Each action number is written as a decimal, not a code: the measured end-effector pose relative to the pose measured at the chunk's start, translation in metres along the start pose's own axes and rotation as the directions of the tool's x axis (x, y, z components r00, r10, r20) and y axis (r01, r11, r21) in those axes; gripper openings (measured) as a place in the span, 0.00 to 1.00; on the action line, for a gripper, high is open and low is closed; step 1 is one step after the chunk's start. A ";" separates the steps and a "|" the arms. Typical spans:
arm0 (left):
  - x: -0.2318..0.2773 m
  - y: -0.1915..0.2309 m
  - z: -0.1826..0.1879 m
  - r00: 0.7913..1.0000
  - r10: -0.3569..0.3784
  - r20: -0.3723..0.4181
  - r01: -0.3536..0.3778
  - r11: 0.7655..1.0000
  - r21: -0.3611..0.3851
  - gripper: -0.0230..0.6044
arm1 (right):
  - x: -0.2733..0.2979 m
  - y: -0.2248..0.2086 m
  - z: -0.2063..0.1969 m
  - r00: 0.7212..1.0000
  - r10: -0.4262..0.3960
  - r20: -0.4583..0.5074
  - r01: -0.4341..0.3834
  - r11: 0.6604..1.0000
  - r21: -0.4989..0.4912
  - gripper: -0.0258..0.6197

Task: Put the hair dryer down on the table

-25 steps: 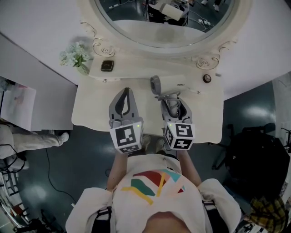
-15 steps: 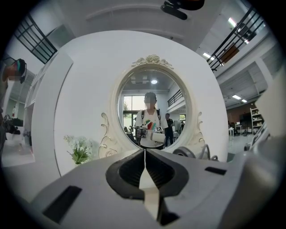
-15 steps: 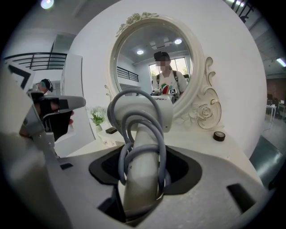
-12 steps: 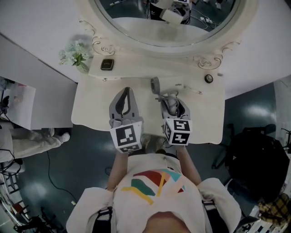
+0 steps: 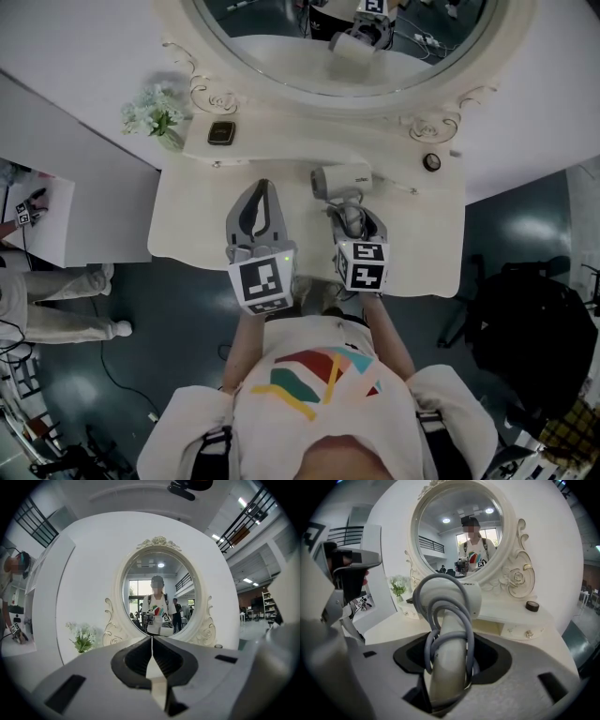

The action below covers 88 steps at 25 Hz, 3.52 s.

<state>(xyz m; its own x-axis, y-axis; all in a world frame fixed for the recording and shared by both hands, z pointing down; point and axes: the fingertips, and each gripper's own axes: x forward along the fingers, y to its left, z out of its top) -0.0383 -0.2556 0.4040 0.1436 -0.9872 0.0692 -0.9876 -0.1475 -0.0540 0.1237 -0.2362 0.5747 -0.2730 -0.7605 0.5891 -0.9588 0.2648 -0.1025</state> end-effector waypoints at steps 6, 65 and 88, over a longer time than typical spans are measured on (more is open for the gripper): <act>0.001 0.000 -0.003 1.000 0.000 -0.007 0.000 1.000 0.005 0.05 | 0.010 -0.004 -0.017 0.999 -0.007 -0.049 0.007 1.000 0.011 0.39; 0.002 -0.015 -0.003 1.000 -0.030 -0.008 0.030 0.999 0.017 0.05 | 0.033 -0.039 -0.066 0.990 -0.035 -0.133 0.056 0.985 0.163 0.46; -0.021 -0.023 0.056 0.993 -0.069 0.101 0.067 0.998 0.015 0.05 | -0.121 0.004 0.165 0.856 -0.011 0.517 0.029 0.999 -0.027 0.21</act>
<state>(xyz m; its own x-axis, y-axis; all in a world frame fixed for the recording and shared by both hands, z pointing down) -0.0154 -0.2346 0.3480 0.2168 -0.9758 -0.0283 -0.9745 -0.2147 -0.0646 0.1402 -0.2411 0.3712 -0.2633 -0.9604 0.0911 -0.9640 0.2582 -0.0638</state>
